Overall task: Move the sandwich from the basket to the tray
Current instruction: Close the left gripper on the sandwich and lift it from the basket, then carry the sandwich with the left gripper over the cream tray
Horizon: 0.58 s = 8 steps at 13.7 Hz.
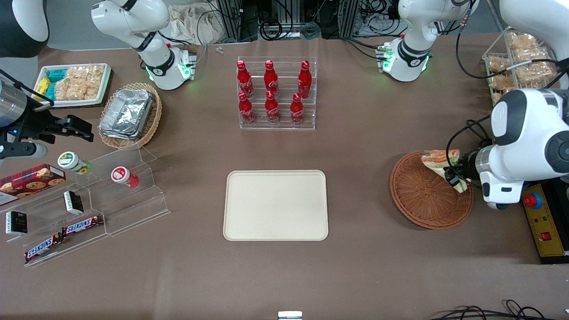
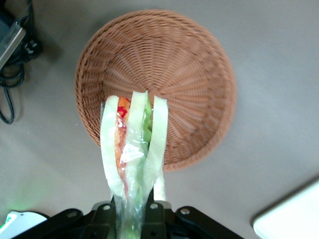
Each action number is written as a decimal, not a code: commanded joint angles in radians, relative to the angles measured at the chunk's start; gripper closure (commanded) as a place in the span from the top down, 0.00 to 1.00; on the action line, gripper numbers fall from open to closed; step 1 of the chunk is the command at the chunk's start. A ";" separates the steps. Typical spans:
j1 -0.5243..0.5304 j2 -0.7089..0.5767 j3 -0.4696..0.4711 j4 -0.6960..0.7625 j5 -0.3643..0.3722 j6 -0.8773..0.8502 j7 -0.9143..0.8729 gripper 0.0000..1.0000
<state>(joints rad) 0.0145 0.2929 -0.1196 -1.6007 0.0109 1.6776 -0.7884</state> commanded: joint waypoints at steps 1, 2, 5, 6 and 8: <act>-0.005 0.044 -0.072 0.125 0.017 -0.050 0.038 0.00; -0.017 0.058 -0.107 0.148 0.024 -0.041 0.043 0.00; -0.157 0.126 -0.127 0.194 0.104 0.037 0.041 0.00; -0.206 0.161 -0.127 0.206 0.124 0.081 0.046 0.00; -0.289 0.256 -0.129 0.244 0.176 0.161 0.072 0.00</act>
<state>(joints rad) -0.2069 0.4360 -0.2542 -1.4466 0.1409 1.8014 -0.7523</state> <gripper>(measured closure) 0.841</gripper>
